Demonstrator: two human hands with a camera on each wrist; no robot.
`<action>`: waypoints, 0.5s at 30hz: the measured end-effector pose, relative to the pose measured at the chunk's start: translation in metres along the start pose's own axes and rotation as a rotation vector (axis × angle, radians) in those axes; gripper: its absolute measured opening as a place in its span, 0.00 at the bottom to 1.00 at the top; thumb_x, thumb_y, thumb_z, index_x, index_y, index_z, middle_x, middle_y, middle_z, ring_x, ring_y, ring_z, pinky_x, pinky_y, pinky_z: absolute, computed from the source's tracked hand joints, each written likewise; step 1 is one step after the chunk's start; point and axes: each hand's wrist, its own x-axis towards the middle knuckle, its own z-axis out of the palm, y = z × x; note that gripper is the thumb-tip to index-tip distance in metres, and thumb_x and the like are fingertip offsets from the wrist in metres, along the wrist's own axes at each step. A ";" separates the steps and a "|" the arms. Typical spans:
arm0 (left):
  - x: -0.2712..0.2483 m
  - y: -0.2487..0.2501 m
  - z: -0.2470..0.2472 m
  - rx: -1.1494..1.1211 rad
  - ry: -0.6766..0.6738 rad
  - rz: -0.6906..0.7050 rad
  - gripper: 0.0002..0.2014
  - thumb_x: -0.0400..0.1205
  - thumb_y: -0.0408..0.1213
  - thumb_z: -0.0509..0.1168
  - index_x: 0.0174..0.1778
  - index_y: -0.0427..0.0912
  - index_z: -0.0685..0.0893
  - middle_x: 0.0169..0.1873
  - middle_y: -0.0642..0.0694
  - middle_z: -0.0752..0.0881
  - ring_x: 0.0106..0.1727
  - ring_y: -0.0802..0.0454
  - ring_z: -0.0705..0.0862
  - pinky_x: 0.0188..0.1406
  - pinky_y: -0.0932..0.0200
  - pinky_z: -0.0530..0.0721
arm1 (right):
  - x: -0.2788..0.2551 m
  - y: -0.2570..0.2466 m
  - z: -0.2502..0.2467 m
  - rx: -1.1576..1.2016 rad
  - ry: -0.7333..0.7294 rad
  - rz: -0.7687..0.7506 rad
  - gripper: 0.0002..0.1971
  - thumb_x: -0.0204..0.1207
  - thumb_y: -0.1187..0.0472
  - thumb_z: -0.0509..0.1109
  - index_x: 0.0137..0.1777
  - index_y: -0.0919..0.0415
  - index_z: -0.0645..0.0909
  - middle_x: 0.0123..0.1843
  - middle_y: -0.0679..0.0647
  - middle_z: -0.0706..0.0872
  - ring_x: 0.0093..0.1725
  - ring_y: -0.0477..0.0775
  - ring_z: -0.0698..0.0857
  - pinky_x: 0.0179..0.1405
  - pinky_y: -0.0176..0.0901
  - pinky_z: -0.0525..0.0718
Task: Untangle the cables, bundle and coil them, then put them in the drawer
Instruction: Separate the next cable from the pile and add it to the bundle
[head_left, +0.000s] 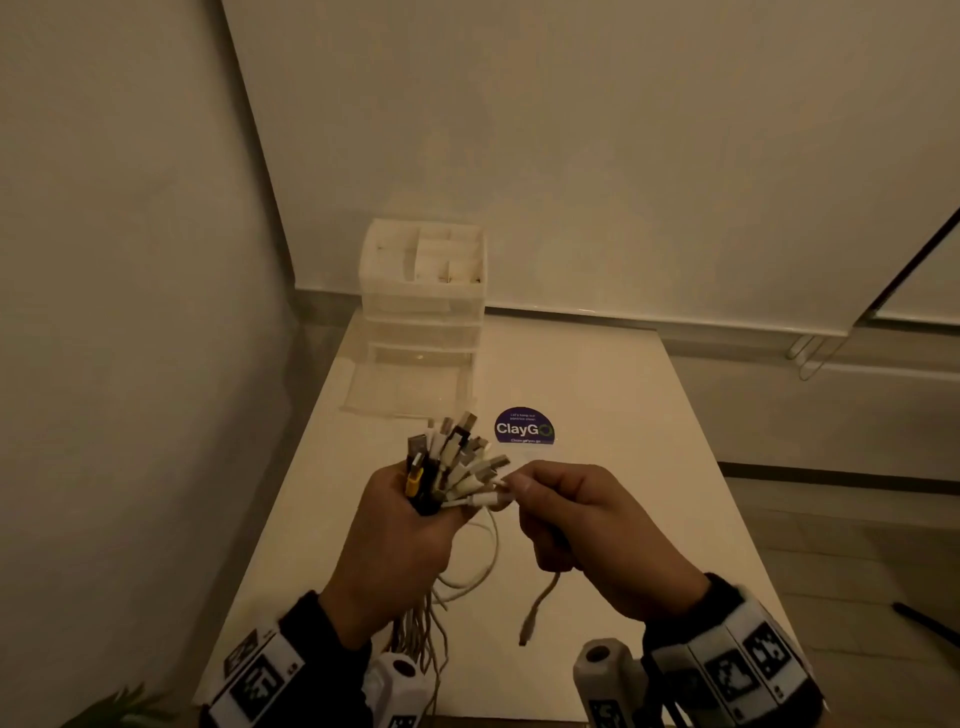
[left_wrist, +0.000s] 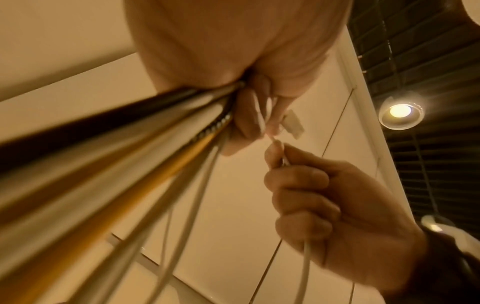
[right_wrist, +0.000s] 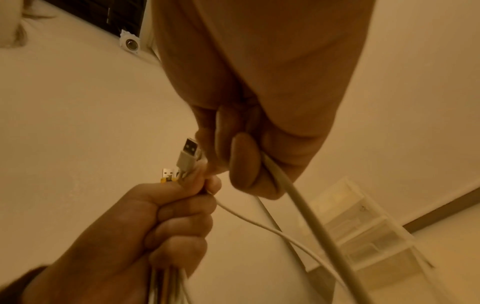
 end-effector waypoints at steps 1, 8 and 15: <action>0.004 -0.002 -0.002 -0.028 0.060 -0.016 0.15 0.78 0.27 0.70 0.27 0.50 0.84 0.13 0.55 0.75 0.14 0.61 0.70 0.18 0.66 0.70 | -0.002 0.002 -0.002 -0.034 0.005 -0.006 0.14 0.85 0.60 0.60 0.47 0.67 0.85 0.27 0.56 0.66 0.25 0.50 0.60 0.26 0.44 0.60; 0.023 -0.006 -0.021 -0.064 0.127 -0.001 0.14 0.78 0.29 0.70 0.30 0.50 0.87 0.13 0.53 0.71 0.14 0.55 0.64 0.20 0.60 0.66 | -0.018 0.020 -0.011 -0.132 0.008 0.014 0.13 0.86 0.59 0.59 0.45 0.61 0.84 0.28 0.60 0.65 0.25 0.51 0.60 0.24 0.40 0.62; 0.026 0.001 -0.041 -0.190 -0.071 -0.012 0.10 0.77 0.36 0.73 0.49 0.34 0.88 0.18 0.45 0.65 0.17 0.53 0.59 0.20 0.63 0.62 | -0.052 0.018 -0.026 -0.058 0.124 0.060 0.15 0.75 0.50 0.68 0.42 0.63 0.85 0.27 0.60 0.65 0.25 0.49 0.63 0.24 0.39 0.62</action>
